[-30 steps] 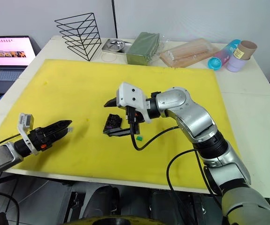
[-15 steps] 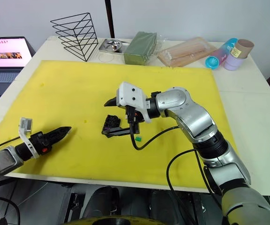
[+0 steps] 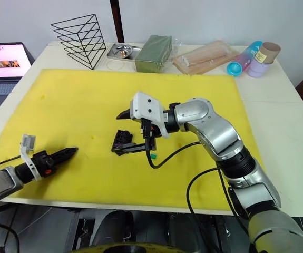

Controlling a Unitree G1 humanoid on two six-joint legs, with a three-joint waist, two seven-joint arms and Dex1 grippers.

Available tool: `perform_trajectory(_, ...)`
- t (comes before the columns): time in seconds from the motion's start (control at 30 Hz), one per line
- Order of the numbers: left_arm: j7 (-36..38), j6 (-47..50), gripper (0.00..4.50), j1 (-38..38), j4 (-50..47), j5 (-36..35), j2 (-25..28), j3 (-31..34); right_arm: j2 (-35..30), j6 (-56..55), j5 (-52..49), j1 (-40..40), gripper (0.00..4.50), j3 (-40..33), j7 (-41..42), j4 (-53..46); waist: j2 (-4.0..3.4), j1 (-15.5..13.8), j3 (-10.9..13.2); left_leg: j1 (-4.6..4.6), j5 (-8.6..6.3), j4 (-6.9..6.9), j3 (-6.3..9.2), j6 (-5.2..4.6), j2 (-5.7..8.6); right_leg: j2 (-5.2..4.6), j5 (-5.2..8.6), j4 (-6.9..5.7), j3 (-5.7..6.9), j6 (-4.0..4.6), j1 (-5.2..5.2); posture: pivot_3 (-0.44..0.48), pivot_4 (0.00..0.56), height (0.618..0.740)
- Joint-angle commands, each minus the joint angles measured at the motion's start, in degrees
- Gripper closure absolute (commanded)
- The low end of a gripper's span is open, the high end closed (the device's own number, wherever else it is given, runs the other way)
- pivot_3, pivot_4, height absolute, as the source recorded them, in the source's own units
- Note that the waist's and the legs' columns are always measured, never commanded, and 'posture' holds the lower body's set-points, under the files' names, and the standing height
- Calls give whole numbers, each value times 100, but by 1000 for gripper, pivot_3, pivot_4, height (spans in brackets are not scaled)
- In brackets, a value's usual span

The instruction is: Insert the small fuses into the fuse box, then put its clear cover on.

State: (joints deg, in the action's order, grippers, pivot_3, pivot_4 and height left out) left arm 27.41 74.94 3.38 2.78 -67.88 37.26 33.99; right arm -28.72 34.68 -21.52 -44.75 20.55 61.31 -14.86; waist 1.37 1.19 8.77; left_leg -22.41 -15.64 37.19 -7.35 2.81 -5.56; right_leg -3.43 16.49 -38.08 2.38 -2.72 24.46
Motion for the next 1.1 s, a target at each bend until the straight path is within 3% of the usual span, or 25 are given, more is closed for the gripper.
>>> perform_trajectory(0.03,216,209,4481,37,-533,-485,77,62,-7,-3,-102,-159,0,-299,11,30,8,-4,5,-1,0,0,-1,0,0,0,0,0,-1,0,1,0,150,740)
perform_trajectory(0.3,651,-183,4481,210,-1780,-861,253,-135,-105,356,-372,-122,0,-544,102,31,43,-8,25,-9,0,2,0,1,-1,-1,0,1,-1,1,5,0,150,740)
perform_trajectory(0.47,15,318,4481,27,-1424,-1789,345,-310,-231,493,-476,-27,0,-574,163,-157,44,6,29,-9,0,-3,2,1,-7,10,0,0,-4,0,9,0,150,740)
perform_trajectory(0.7,-1721,-239,4481,-610,-1182,-2748,-153,-394,-662,545,-521,287,0,-477,343,-706,59,-16,43,-9,0,-2,4,1,-11,-1,0,1,-10,-1,10,0,150,740)
perform_trajectory(1.03,-2580,-868,4481,-1108,-1330,-3399,-155,-713,-759,548,-523,460,0,-455,312,-956,58,-1,44,-7,0,-2,3,1,-10,9,1,1,-10,1,9,0,150,740)
perform_trajectory(1.1,-2684,-953,4002,-1222,-1428,-3546,-99,-785,-746,523,-515,479,0,-444,306,-938,58,-4,44,-7,0,-2,3,1,-10,9,1,2,-10,2,9,0,150,740)
